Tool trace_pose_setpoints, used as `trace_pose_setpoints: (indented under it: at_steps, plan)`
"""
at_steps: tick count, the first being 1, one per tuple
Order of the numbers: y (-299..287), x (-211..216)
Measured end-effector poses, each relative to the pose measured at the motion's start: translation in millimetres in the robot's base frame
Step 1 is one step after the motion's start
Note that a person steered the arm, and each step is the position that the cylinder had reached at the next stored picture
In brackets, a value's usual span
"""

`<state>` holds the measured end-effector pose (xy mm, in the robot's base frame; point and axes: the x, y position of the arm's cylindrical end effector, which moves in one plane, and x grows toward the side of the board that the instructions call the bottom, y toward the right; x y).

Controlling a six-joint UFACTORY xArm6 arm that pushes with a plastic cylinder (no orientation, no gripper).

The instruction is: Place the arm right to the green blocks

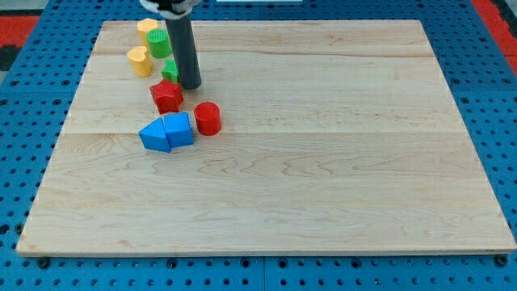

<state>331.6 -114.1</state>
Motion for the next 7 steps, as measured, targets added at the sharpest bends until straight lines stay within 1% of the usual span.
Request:
trace_pose_setpoints:
  at_steps: [1,2,3,4,5,7]
  plan:
    - [-13.4,-13.6]
    - [-30.9,-44.0]
    - [-37.5,-49.0]
    - [-7.8,-41.5]
    - [-4.3,-58.9]
    - [-4.3,-63.2]
